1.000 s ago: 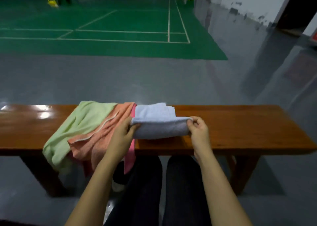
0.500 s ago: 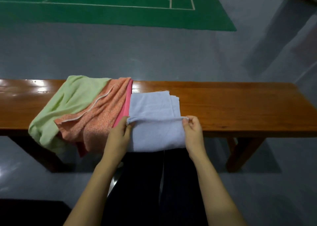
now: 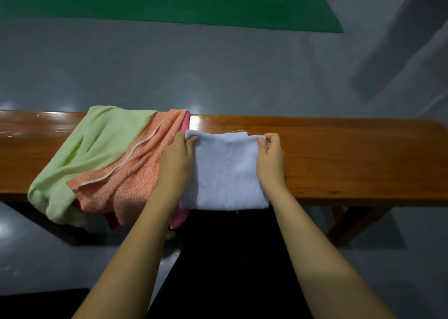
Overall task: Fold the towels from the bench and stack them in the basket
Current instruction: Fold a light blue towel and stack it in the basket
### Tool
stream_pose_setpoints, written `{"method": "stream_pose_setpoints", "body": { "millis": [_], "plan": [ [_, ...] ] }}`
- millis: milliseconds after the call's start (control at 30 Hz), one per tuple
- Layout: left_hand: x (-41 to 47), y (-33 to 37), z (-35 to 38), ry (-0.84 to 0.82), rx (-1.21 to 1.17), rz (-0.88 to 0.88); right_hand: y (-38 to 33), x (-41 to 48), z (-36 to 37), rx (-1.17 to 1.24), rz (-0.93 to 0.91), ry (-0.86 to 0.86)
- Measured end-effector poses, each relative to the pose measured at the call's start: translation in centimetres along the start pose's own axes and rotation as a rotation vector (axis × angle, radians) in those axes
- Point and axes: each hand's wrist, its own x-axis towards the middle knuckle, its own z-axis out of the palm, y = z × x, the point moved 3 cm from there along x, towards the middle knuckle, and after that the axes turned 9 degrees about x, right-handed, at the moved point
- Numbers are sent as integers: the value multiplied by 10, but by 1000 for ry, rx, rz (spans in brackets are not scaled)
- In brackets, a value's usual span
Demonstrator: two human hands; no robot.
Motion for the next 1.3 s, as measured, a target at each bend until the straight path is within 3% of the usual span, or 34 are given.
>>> {"method": "stream_pose_setpoints", "body": {
  "millis": [400,533,633,800,967,1133,1300],
  "plan": [
    [33,-21,25,-93,-19,-115,17,42,24,-303,38,-28],
    [24,-32,21,-168,-38,-146,17,43,20,-123,172,-87],
    [18,-28,21,-95,-57,-96,16,38,15,-30,293,-231],
    [16,-14,28,-15,1,-30,11,32,13,-154,77,-119],
    [17,-16,30,-17,42,-133,15,30,22,-249,76,-140],
    [17,-17,18,-140,-16,-182,17,24,18,-281,82,-193],
    [4,-24,5,-265,102,-204,16,14,14,-477,3,-177]
  ]
}}
